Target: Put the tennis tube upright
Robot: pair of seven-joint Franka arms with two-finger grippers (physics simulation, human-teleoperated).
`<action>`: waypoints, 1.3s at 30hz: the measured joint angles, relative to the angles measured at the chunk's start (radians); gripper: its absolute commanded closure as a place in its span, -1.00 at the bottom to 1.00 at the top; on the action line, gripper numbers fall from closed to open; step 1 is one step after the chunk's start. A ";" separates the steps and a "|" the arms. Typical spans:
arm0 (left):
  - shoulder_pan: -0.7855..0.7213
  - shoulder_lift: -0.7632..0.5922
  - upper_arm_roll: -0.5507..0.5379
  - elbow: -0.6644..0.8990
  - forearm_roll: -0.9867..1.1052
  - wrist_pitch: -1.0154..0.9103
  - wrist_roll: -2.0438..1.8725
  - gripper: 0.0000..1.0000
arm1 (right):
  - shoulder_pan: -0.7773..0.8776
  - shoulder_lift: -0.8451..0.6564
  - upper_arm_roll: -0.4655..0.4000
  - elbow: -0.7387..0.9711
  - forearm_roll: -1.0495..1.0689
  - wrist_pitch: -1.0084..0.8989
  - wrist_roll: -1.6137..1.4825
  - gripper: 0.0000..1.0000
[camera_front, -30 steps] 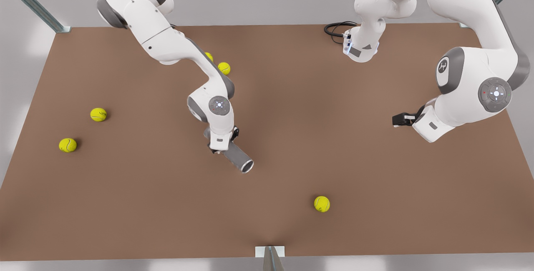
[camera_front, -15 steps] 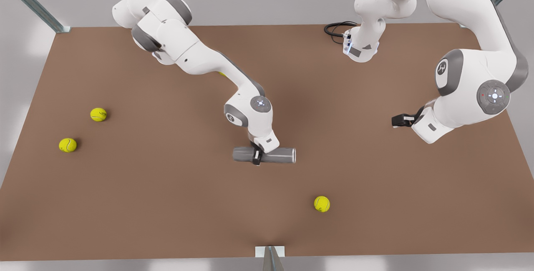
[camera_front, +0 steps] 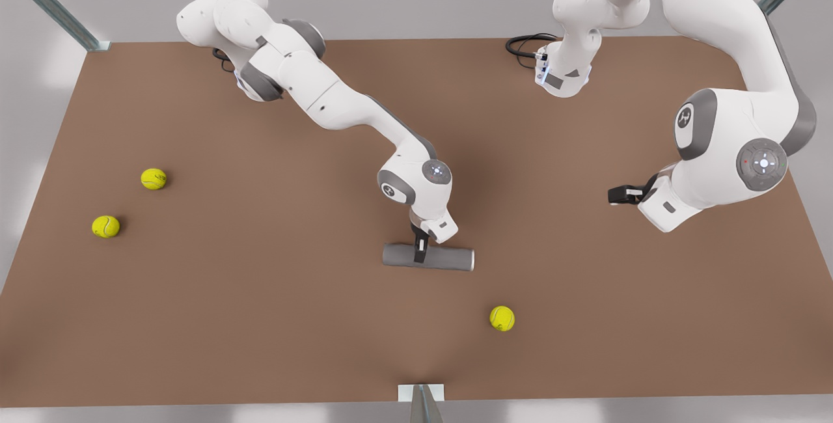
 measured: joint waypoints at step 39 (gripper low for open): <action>0.008 0.624 -0.156 -0.096 -1.153 0.505 0.605 -1.00 | -0.832 -0.834 -0.037 -0.250 0.414 -0.761 0.603 -1.00</action>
